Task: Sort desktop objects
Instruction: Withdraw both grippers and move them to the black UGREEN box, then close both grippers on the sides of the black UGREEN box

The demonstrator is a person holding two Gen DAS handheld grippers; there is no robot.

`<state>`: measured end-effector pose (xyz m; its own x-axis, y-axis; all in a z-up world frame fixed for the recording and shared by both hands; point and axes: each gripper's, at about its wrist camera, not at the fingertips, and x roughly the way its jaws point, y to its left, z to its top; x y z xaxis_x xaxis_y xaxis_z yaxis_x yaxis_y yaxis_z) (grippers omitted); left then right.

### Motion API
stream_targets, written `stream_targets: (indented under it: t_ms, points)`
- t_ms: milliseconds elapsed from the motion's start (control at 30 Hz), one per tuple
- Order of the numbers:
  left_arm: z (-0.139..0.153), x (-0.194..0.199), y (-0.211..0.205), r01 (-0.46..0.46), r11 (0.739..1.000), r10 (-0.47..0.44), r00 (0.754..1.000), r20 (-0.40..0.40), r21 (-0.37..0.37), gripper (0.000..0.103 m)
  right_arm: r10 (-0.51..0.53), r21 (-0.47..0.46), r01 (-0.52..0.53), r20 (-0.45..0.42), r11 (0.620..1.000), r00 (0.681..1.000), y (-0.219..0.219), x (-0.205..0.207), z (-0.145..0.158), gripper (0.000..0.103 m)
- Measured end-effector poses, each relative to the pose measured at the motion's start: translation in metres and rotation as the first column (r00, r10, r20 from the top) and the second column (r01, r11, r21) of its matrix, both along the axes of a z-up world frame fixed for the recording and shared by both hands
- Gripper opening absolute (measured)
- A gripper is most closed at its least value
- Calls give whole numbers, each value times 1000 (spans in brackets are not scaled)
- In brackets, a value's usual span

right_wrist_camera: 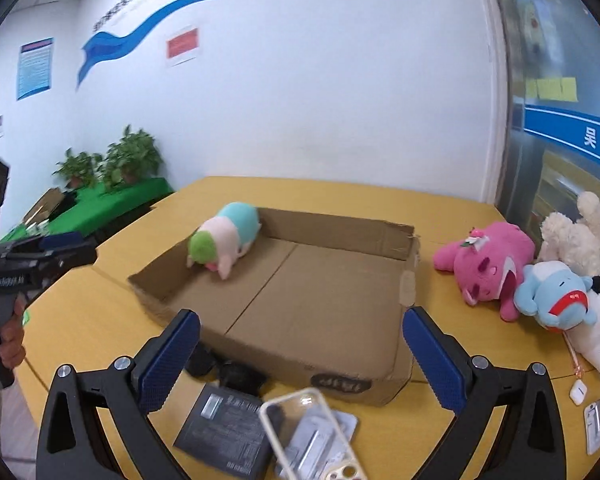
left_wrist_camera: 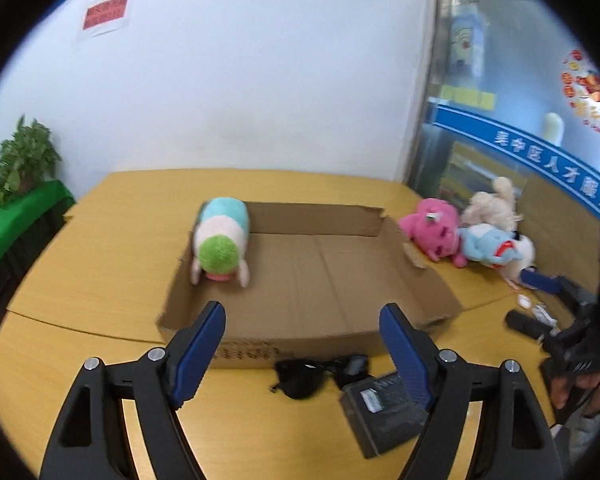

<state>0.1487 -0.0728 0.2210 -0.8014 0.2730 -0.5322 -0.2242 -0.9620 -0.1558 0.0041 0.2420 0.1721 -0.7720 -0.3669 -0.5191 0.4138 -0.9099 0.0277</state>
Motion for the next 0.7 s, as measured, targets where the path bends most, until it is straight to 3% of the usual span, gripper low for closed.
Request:
stream_targets:
  t_ms: [133, 200, 267, 467, 600, 700]
  points:
    - [-30, 7, 11, 34, 999, -35, 998, 44, 19, 80, 120, -28, -117, 123, 993, 985, -6, 24, -46, 103]
    - [-50, 2, 19, 51, 998, -53, 994, 92, 25, 80, 165, -76, -151, 242, 986, 956, -15, 28, -80, 103]
    - [-66, -4, 25, 75, 996, -80, 989, 121, 44, 80, 179, -74, -164, 281, 984, 943, -26, 32, -100, 103]
    - [-114, -25, 33, 125, 979, -164, 952, 257, 164, 80, 157, 55, -181, 299, 982, 941, -58, 25, -142, 101]
    - [-131, -27, 35, 129, 966, -194, 934, 298, 225, 79, 152, 38, -175, 340, 984, 928, -60, 14, -158, 101]
    - [-138, -27, 34, 148, 961, -217, 929, 301, 234, 79, 219, -11, -229, 347, 973, 912, -66, 18, -160, 100]
